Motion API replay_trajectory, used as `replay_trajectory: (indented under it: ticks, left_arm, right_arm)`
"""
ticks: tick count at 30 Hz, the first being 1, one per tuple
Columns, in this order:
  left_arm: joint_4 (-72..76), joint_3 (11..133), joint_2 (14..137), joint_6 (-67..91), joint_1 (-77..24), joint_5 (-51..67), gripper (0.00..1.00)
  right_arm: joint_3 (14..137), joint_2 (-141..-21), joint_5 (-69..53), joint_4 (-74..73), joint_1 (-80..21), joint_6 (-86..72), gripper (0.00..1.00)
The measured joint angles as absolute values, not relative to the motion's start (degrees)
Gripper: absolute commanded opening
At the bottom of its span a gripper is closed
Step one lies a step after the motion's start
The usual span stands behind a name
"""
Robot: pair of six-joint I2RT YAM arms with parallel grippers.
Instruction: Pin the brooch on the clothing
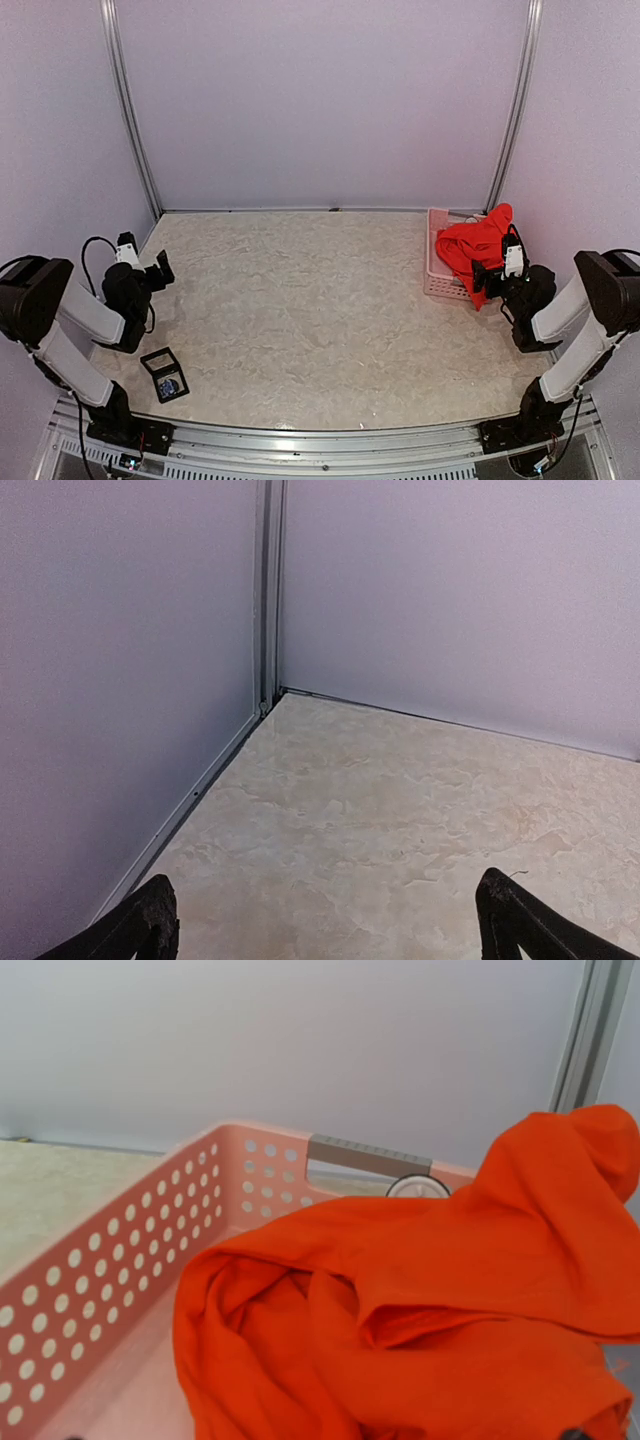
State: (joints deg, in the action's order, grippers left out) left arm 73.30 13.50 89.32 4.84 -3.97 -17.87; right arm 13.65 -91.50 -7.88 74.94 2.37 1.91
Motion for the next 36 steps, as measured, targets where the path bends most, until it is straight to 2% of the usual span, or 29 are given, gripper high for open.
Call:
replay_trajectory:
  ticks: [5,8,10,12,16,19,22,26,31,32,33,36]
  left_arm:
    - [58.26,22.65,83.72,5.52,-5.82,-25.10,0.99]
    - [51.05,30.26,78.83,6.22,-10.39,-28.91,0.99]
    - [47.05,34.81,76.01,7.22,-14.09,-28.93,0.99]
    - [41.15,40.27,74.04,8.23,-17.87,-27.57,0.99]
    - [26.70,53.28,73.14,10.33,-25.69,-22.02,0.99]
    - [16.97,59.77,73.12,11.40,-30.76,-17.15,0.99]
    - [9.56,61.34,73.10,11.90,-34.30,-13.32,0.99]
    - [1.34,60.31,73.12,11.97,-37.36,-9.50,0.99]
    - [-3.36,59.61,73.12,11.70,-38.13,-7.88,0.99]
    - [-3.57,59.61,73.12,11.51,-38.13,-7.86,0.99]
    - [-3.86,59.61,73.12,11.25,-38.13,-7.90,0.99]
    - [-4.62,59.61,73.12,10.48,-38.13,-8.16,0.99]
  right_arm:
    - [13.69,-91.44,-7.84,74.74,2.37,1.89,0.99]
    - [15.35,-87.20,-6.42,66.59,2.37,1.52,1.00]
    - [19.92,-81.08,-5.06,56.01,2.37,-0.01,0.96]
    - [29.63,-75.44,-4.97,42.41,2.37,-2.00,0.89]
    - [49.84,-73.06,-4.80,20.60,2.20,-5.74,0.75]
    - [62.41,-76.49,-2.28,5.48,1.50,-8.51,0.75]
    - [68.55,-82.74,1.72,-6.13,-0.78,-9.61,0.83]
    - [74.81,-97.43,5.56,-19.11,-4.34,-9.61,0.88]
    - [82.87,-115.92,9.19,-26.89,-5.45,-9.21,0.88]
    - [84.86,-119.35,10.66,-28.27,-5.45,-9.04,0.84]
    - [86.59,-121.40,11.22,-28.53,-5.45,-9.04,0.74]
    - [89.43,-123.17,14.96,-28.95,-5.32,-7.88,0.39]
